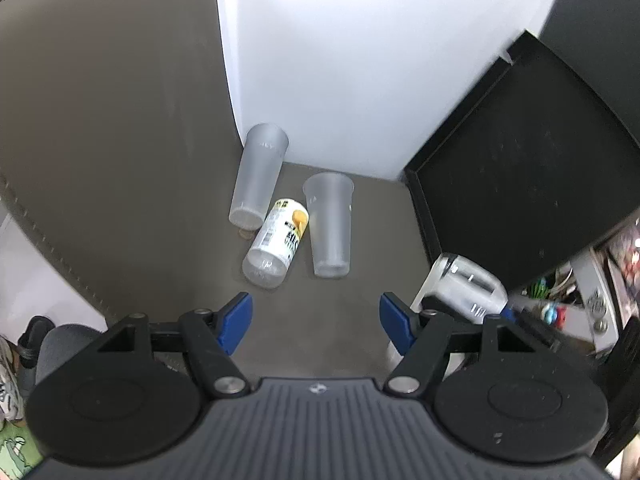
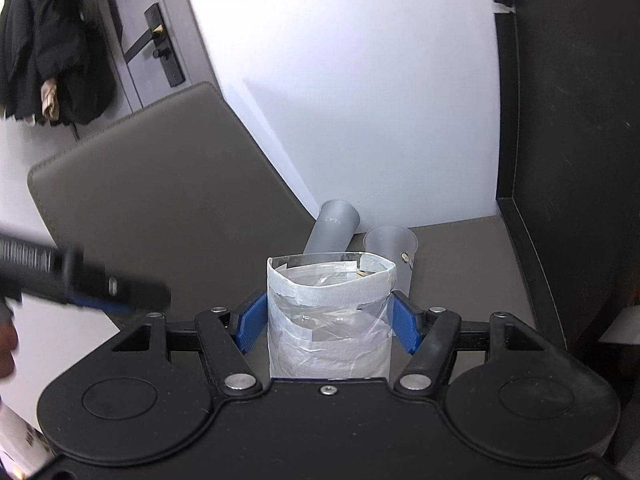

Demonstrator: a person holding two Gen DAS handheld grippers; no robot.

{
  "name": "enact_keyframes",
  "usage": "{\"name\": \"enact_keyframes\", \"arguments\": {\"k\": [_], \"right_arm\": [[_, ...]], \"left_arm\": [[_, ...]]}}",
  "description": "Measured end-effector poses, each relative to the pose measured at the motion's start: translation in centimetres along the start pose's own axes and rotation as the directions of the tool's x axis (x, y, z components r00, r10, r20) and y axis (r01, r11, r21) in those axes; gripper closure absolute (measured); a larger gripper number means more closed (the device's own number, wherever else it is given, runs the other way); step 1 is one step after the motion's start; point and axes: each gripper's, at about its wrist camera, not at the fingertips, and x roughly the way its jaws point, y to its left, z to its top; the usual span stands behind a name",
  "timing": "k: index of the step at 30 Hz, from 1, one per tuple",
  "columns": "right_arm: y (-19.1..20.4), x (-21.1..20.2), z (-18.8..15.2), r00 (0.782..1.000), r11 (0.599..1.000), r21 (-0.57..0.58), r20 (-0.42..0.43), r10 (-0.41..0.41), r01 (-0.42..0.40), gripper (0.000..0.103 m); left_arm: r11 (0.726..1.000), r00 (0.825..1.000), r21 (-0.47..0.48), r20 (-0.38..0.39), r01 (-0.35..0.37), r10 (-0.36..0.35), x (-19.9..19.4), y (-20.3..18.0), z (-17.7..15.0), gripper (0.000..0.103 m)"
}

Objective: Flip cup upright
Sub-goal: 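Lower the wrapped cup upright onto the chair seat with the right tool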

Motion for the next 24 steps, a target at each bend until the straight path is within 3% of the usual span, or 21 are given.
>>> {"name": "enact_keyframes", "arguments": {"k": [8,24], "right_arm": [[1.4,1.8,-1.3,0.999,0.993,-0.113,-0.022,-0.027,0.024,0.039],[-0.1,5.4,-3.3,0.996,0.993,-0.114,-0.073,-0.047,0.039,0.038]], "left_arm": [[0.999,0.999,-0.003,-0.019,0.034,-0.034,2.6,-1.9,0.5,0.034],[0.999,0.984,-0.004,-0.177,0.032,-0.032,11.5,-3.2,-0.1,0.034]]}}
